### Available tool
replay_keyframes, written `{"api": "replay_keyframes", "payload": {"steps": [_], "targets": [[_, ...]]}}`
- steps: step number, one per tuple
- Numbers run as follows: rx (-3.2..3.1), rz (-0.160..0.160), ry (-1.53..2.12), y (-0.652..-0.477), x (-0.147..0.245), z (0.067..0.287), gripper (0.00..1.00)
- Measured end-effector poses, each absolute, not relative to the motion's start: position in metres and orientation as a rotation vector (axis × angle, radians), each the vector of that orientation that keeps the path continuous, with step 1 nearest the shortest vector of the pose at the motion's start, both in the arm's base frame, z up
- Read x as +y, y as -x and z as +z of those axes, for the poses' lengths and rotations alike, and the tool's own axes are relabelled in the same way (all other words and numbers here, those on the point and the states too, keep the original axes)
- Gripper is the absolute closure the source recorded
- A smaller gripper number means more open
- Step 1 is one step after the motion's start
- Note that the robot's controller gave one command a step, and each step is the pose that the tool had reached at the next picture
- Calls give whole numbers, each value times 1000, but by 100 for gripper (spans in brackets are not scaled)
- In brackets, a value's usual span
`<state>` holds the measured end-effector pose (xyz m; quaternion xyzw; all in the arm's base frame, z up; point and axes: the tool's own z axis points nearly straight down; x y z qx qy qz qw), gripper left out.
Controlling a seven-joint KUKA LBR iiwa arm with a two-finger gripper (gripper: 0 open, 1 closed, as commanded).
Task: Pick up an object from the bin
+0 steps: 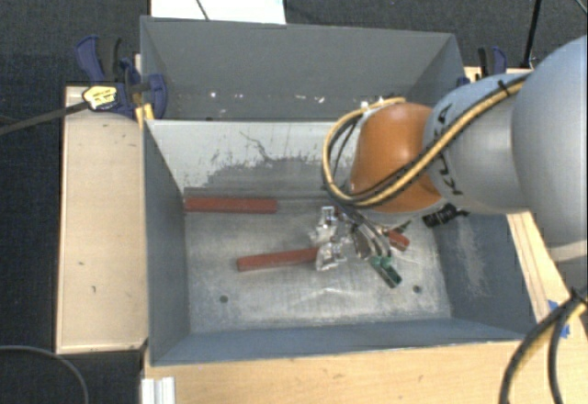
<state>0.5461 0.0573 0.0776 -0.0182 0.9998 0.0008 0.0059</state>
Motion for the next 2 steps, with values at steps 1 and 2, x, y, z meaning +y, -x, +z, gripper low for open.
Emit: {"api": "replay_keyframes", "payload": {"steps": [1,2], "targets": [[3129,3,57,-546,57,78,100],[3131,2,92,-545,83,249,100]]}}
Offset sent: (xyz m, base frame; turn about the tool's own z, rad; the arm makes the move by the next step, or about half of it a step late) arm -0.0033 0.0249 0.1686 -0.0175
